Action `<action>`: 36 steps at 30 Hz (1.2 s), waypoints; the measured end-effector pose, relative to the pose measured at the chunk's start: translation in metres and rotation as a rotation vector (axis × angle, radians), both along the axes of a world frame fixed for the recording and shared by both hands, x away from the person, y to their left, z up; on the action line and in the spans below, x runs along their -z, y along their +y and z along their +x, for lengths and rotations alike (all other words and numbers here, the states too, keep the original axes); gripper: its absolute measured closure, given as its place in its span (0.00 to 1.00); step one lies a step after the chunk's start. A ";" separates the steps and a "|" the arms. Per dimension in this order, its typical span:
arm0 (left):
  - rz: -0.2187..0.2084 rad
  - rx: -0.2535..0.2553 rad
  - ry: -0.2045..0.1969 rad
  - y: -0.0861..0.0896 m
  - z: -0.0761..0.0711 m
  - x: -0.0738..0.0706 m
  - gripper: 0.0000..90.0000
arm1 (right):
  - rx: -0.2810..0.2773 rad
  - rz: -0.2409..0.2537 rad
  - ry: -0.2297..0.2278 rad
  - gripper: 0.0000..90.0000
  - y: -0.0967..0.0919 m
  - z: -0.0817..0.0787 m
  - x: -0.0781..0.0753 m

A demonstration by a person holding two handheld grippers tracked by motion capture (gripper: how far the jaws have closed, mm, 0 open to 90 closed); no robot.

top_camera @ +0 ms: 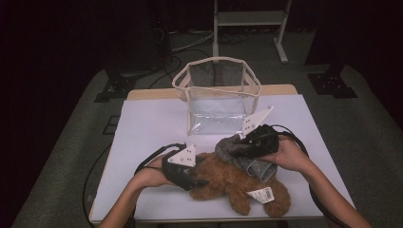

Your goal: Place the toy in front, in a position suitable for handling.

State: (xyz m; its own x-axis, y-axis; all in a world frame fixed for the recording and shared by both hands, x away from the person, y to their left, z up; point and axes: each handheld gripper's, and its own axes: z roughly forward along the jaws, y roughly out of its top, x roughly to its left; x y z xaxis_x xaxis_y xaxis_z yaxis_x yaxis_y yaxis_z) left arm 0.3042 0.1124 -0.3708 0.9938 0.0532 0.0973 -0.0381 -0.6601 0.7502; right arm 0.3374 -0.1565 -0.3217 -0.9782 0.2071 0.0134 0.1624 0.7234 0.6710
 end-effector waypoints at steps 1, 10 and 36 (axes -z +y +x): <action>-0.007 -0.010 0.006 0.000 0.001 -0.001 0.34 | -0.008 0.000 0.003 0.83 0.001 -0.002 0.002; 0.002 -0.016 0.033 -0.014 0.005 0.000 0.33 | -0.039 -0.006 0.004 0.83 0.003 -0.014 0.002; 0.047 0.008 0.009 -0.008 -0.003 0.001 0.36 | -0.060 -0.006 0.033 0.83 0.002 -0.010 0.000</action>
State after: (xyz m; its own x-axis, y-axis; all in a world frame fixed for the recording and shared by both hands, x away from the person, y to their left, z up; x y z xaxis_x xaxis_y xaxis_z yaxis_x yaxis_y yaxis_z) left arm 0.3012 0.1040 -0.3721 0.9951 0.0405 0.0904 -0.0371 -0.6945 0.7186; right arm 0.3277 -0.1545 -0.3214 -0.9880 0.1478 0.0453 0.1406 0.7365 0.6617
